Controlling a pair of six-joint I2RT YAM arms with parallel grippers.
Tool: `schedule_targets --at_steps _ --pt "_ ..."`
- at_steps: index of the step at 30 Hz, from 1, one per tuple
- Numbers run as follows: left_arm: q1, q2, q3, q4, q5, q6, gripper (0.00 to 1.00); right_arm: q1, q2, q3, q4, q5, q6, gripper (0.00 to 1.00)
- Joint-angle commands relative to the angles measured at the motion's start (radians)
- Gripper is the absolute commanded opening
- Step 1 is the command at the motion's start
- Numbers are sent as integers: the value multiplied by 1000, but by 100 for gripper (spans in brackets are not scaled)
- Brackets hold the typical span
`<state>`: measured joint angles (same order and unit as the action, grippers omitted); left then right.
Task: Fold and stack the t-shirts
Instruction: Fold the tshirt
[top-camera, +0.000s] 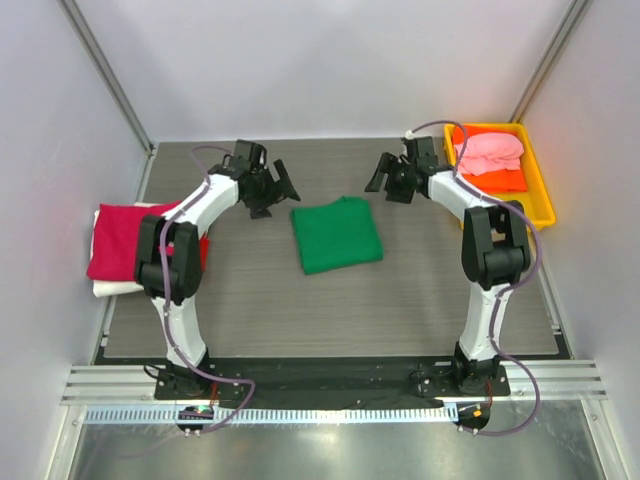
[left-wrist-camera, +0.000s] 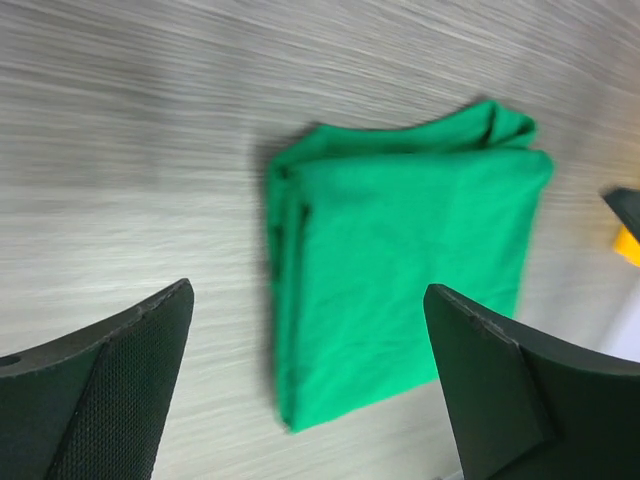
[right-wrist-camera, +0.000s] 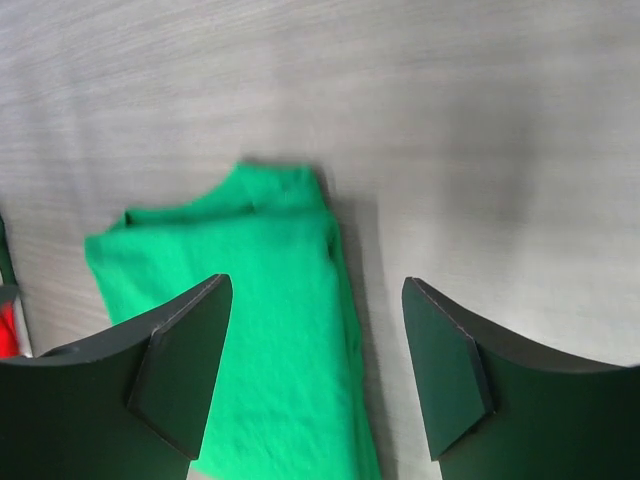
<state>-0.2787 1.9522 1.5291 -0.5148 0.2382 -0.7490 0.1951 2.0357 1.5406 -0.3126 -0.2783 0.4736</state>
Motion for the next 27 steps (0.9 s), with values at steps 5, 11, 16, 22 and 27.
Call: schedule_targets --at_steps 5,11,16,22,27 --pt "3 -196 -16 -229 -489 244 91 3 -354 -378 365 -11 -58 75" --pt "-36 -135 -54 -306 -877 304 64 3 -402 -461 357 -107 -43 61" --pt "-99 49 19 -437 -1124 286 53 3 -425 -522 405 -128 -18 61" --pt "-97 157 17 -499 -1280 237 51 1 -419 -543 441 -165 0 61" --pt "-71 185 -35 -447 -1275 226 52 3 -402 -565 468 -177 11 60"
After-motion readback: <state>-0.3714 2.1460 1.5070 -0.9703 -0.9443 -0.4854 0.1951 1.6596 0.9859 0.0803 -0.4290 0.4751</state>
